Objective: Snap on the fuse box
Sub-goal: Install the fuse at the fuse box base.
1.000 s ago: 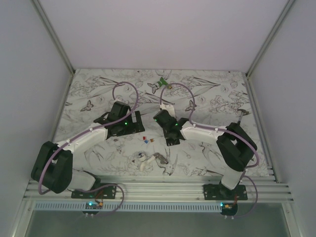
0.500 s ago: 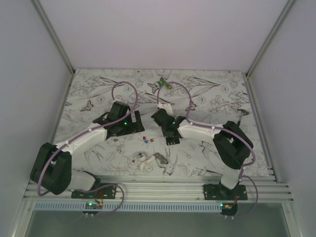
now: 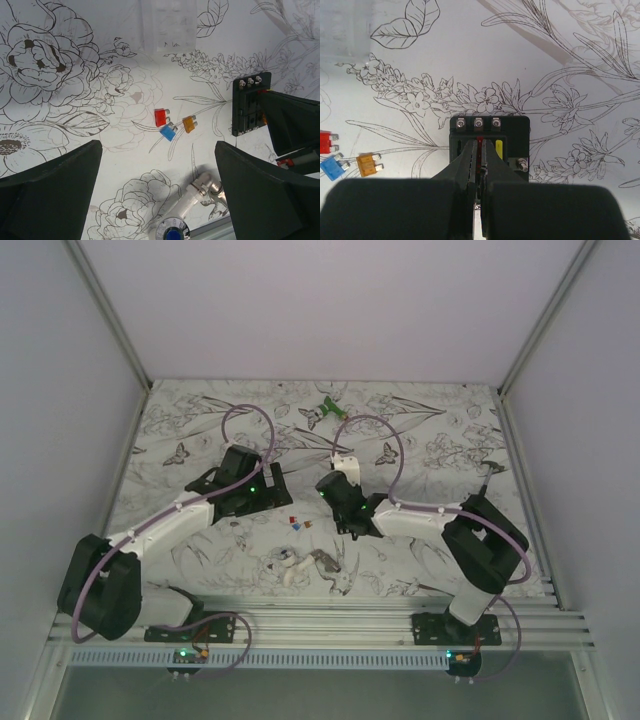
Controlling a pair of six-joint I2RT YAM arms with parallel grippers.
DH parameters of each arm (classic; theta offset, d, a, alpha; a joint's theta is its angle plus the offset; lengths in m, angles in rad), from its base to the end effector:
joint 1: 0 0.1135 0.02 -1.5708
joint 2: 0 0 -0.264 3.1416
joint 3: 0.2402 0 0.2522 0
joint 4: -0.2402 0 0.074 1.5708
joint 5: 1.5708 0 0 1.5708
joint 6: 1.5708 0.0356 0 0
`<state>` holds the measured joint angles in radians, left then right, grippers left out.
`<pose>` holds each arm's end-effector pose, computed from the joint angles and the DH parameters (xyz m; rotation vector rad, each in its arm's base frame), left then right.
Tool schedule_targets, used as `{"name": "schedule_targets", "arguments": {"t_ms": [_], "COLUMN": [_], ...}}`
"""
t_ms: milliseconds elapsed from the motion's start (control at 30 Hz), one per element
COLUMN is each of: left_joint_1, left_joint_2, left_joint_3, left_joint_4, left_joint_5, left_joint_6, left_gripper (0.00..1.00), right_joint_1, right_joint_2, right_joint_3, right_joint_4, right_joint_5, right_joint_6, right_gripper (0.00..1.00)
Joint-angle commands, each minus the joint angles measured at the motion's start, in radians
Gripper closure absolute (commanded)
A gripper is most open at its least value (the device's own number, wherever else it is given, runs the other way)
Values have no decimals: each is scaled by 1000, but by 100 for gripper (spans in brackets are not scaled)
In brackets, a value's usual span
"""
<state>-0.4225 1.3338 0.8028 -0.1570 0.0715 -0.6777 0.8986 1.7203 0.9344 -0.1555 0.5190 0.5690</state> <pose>0.2582 -0.1189 0.2283 -0.2590 2.3298 -0.6504 0.2235 0.2524 0.1589 -0.1844 2.3422 0.0488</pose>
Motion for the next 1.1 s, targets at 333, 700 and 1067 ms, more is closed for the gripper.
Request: {"name": "schedule_targets", "arguments": {"t_ms": [333, 700, 1067], "left_joint_1": [5, -13, -15], "left_joint_2": [-27, -24, -18], "left_joint_3": [-17, -12, 0], "left_joint_4": [-12, -10, -10], "left_joint_5": [30, 41, 45], "left_joint_6": [-52, -66, -59], "left_gripper": [1, 1, 1], "right_joint_1": [22, 22, 22], "right_joint_2": [-11, -56, -77], "right_joint_3": [-139, -146, -56], "right_joint_4": [-63, -31, -153], "right_joint_5": [-20, -58, -81], "right_joint_6": [-11, -17, -27], "right_gripper": [100, 92, 75]}}
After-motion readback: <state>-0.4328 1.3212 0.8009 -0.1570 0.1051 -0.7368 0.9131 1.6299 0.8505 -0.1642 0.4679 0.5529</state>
